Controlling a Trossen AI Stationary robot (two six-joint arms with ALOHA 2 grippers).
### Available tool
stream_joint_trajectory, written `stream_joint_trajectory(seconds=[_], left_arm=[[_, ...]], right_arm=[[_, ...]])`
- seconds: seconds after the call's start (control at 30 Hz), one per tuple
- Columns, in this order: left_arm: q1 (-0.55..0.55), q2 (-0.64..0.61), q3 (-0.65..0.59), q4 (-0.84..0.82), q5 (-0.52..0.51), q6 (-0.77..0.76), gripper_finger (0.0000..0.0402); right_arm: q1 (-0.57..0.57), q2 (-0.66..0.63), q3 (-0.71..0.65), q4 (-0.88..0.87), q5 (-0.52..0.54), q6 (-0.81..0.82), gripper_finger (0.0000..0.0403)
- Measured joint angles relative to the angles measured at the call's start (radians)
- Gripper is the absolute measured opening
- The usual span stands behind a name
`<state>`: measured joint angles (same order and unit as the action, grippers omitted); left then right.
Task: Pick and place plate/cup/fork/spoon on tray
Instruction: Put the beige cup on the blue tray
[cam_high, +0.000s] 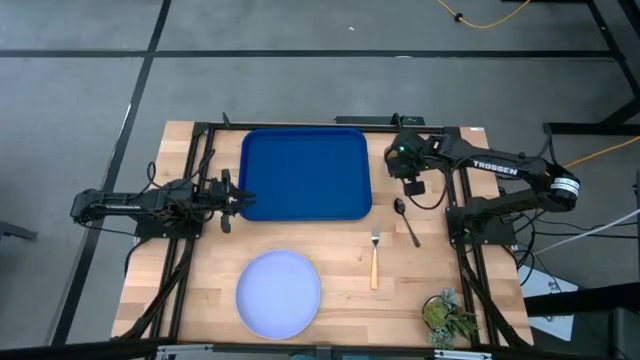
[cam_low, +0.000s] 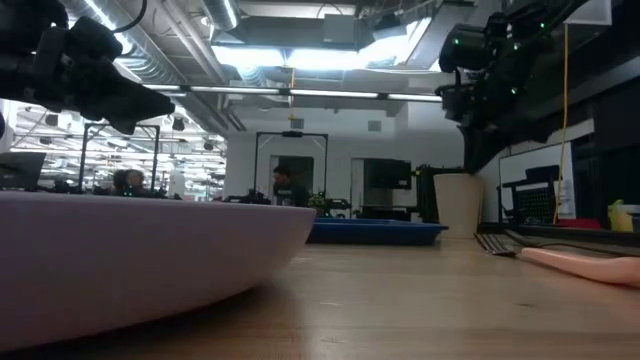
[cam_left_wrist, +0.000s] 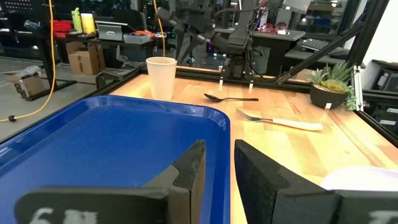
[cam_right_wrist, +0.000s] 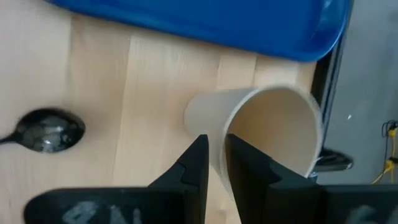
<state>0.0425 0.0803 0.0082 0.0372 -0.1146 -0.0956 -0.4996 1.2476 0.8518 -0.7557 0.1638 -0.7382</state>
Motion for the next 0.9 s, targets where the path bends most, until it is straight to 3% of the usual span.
stream_joint_trajectory(seconds=[0.77, 0.9], left_arm=[[0.000, 0.000, 0.000, 0.000, 0.000, 0.000, 0.0079], [0.000, 0.000, 0.000, 0.000, 0.000, 0.000, 0.0079]], right_arm=[[-0.040, 0.001, -0.089, 0.138, -0.001, -0.031, 0.0061], [-0.040, 0.001, -0.089, 0.154, -0.001, -0.027, 0.0040]])
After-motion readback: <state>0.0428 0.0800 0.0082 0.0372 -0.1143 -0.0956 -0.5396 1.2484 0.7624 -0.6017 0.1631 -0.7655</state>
